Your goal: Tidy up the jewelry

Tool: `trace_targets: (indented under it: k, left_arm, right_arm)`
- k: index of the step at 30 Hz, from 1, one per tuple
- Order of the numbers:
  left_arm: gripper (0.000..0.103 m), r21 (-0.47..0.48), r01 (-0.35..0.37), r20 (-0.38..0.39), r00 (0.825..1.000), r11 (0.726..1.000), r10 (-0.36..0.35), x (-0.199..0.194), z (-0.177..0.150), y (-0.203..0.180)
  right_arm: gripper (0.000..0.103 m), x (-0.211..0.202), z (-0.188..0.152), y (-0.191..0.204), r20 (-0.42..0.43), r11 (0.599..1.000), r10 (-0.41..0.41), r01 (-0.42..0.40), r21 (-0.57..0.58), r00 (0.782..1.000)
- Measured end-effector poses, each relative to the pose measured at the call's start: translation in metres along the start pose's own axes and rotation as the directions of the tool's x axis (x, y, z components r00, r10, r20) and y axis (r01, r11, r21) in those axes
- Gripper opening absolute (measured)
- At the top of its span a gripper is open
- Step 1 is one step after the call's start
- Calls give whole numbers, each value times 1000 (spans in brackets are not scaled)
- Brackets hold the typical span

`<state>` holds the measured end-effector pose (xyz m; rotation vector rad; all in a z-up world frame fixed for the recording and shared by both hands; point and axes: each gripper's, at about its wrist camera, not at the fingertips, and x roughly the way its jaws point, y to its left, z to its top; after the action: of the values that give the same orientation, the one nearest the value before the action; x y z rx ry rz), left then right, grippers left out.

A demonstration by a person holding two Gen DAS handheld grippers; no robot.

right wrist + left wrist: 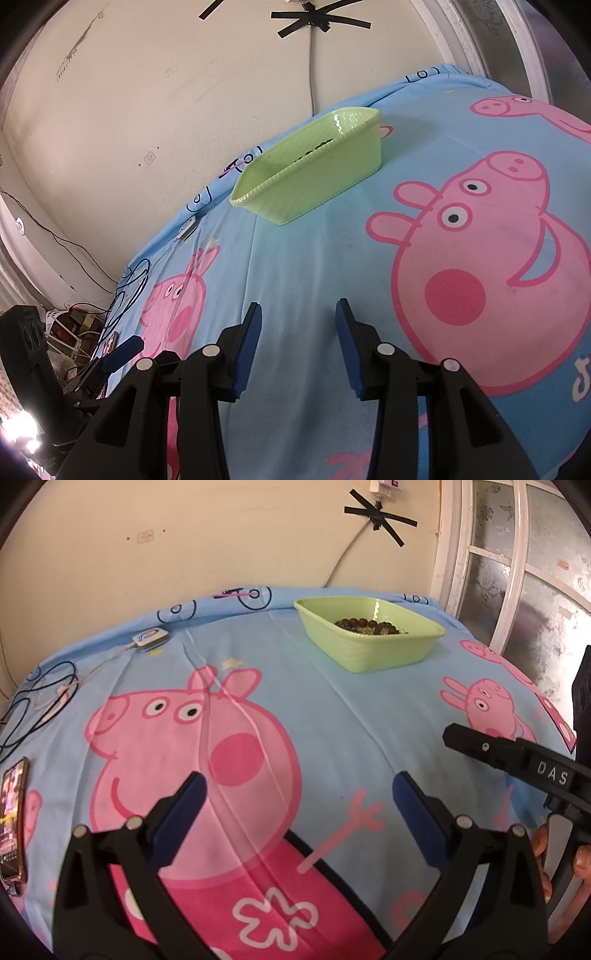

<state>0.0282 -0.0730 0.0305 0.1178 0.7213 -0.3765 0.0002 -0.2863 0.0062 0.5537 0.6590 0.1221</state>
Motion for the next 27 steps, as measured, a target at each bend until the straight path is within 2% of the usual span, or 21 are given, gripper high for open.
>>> trace_targets:
  k: [27]
  left_arm:
    - [97,23,1,6,1000,1000,-1,-3,-2,-10]
  right_arm:
    - [17,0,1,-1,0,1000,8,-8,3,1000]
